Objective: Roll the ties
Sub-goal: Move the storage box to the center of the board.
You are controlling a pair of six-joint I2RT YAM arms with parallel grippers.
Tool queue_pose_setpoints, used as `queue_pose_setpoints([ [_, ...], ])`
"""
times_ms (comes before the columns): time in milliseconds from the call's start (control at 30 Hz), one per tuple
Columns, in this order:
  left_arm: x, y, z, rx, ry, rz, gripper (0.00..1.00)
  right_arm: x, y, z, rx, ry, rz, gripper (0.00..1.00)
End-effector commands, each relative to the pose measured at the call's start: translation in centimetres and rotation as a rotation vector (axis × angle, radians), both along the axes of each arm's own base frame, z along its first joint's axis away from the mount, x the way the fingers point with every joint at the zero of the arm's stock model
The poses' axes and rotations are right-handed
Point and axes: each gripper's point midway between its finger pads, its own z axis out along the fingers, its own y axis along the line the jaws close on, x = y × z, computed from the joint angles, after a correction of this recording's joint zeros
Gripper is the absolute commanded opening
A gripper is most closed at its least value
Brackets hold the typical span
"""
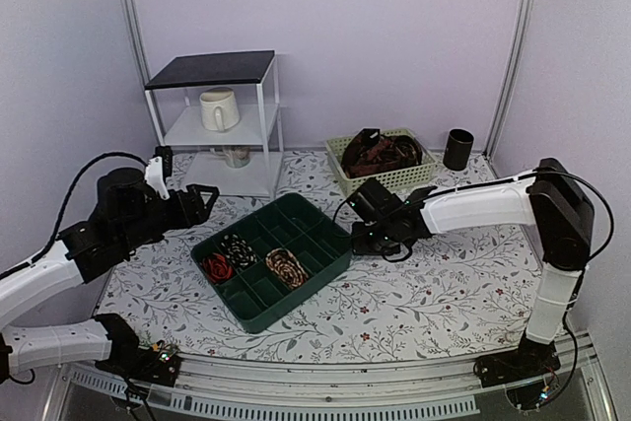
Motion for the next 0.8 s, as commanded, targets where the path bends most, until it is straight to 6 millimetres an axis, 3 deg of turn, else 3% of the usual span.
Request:
queue_pose_setpoints([
  [0, -0.3, 0.5, -0.9, 0.063, 0.039, -0.024, 0.79, 1.9, 5.6, 0.8, 0.108, -0.024, 0.082, 0.41],
  [200, -0.5, 0.7, -1.0, 0.077, 0.046, -0.028, 0.74, 0.7, 13.3, 2.5, 0.193, -0.028, 0.205, 0.41],
  [333, -1.0, 0.0, -1.4, 0.064, 0.058, -0.072, 0.72, -0.1, 15.6, 3.0, 0.242, -0.012, 0.251, 0.41],
  [533, -1.7, -1.3, -0.7, 0.030, 0.041, -0.161, 0.75, -0.3, 12.9, 4.7, 0.222, -0.044, 0.209, 0.44],
  [567, -1.9, -1.6, -0.5, 0.021, 0.035, -0.177, 0.79, -0.5, 12.2, 5.2, 0.217, -0.055, 0.201, 0.46],
  [600, -2.0, -1.8, -0.2, 0.013, 0.028, -0.196, 0.92, -0.7, 11.4, 5.7, 0.214, -0.067, 0.191, 0.47],
  [633, -2.3, -2.1, 0.0, 0.005, 0.019, -0.217, 0.98, -0.9, 10.5, 6.4, 0.213, -0.079, 0.179, 0.49],
  [767, -3.2, -3.3, 2.3, -0.028, -0.048, -0.305, 0.99, -2.1, 6.7, 9.5, 0.210, -0.126, 0.137, 0.61],
])
